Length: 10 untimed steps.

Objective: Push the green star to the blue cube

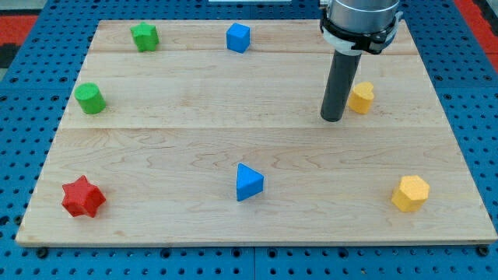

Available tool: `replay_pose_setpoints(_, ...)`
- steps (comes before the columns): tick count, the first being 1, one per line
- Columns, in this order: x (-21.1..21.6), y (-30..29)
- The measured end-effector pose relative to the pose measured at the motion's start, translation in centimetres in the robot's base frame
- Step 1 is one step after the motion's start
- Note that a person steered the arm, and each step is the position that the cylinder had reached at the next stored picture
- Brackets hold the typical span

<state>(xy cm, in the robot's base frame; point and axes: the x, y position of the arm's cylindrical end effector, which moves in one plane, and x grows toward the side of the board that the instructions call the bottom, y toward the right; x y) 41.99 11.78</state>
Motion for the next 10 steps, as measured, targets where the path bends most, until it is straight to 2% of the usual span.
replay_pose_setpoints(1,-0.2,-0.4)
replay_pose_setpoints(2,-6.3,-4.8)
replay_pose_setpoints(3,-9.8,-4.0)
replay_pose_setpoints(4,-8.5,-8.6)
replay_pose_setpoints(5,-6.7,-17.2)
replay_pose_setpoints(6,-6.7,-17.7)
replay_pose_setpoints(7,-8.2,-29.2)
replay_pose_setpoints(8,-11.4,-36.4)
replay_pose_setpoints(9,-13.5,-41.1)
replay_pose_setpoints(10,-19.5,-40.9)
